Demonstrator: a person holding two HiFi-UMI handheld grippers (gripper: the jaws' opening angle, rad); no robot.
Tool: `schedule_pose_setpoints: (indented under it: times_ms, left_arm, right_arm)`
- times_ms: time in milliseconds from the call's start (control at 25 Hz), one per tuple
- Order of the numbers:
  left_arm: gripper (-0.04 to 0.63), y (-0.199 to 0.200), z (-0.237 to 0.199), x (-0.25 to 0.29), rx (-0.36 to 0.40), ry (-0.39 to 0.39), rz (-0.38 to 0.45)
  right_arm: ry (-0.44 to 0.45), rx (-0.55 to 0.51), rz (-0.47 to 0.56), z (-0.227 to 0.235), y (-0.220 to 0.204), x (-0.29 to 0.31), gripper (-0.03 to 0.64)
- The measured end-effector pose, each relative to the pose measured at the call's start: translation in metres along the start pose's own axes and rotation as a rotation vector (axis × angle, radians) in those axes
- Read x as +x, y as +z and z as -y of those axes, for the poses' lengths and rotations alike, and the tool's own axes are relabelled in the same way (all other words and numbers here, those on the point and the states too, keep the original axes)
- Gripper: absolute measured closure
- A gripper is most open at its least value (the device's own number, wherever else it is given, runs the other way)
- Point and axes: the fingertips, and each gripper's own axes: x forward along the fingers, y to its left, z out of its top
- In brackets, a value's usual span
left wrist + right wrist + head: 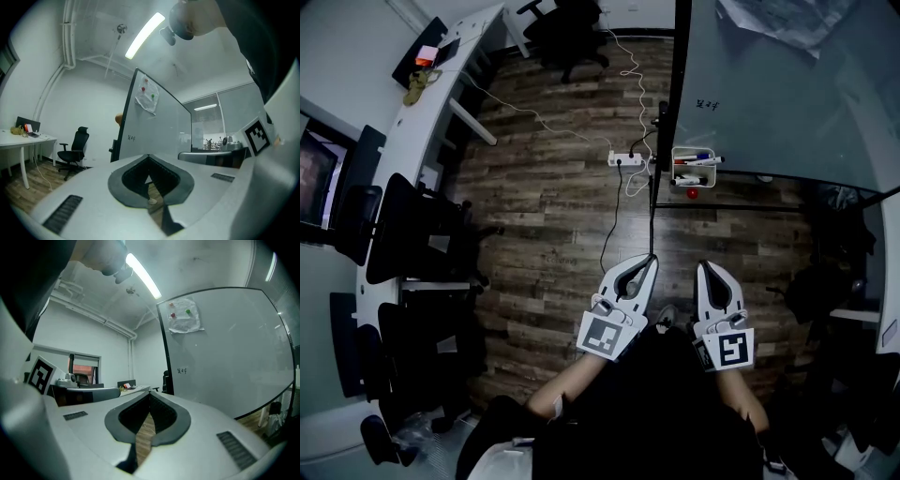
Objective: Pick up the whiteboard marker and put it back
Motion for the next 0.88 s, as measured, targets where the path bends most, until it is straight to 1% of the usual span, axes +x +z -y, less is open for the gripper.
schedule_pose_setpoints:
  times_ms: [120, 320, 520, 600, 800, 880]
  left_arm:
    - [0.589, -0.001, -0.005, 0.006, -0.005, -0.016, 0.002]
    - [0.589, -0.004, -0.015, 0.011, -0.017, -0.042, -0.008]
    - [0.589, 0.001, -0.030, 0.018, -0.017, -0.062, -0.001]
    - [0.589, 0.001, -0.036, 0.020, -0.020, -0.066, -0.003]
    - [0.589, 0.001, -0.047, 0.026, -0.025, -0.093, 0.000]
    - [0.589, 0.003, -0.053, 0.027, -0.028, -0.099, 0.005]
  right_arm:
    - [-0.009, 0.004, 0.017, -0.001, 0.002, 0.008, 0.603]
    - [-0.022, -0.001, 0.012, -0.002, -0.001, 0.020, 0.603]
    - [-0.029, -0.013, 0.029, 0.000, -0.004, 0.031, 0.603]
    - [-0.032, -0.027, 0.019, 0.000, -0.005, 0.037, 0.603]
    - [-0.069, -0.027, -0.001, 0.000, -0.007, 0.048, 0.603]
    - [-0.080, -0.024, 0.006, -0.002, -0.004, 0.054, 0.603]
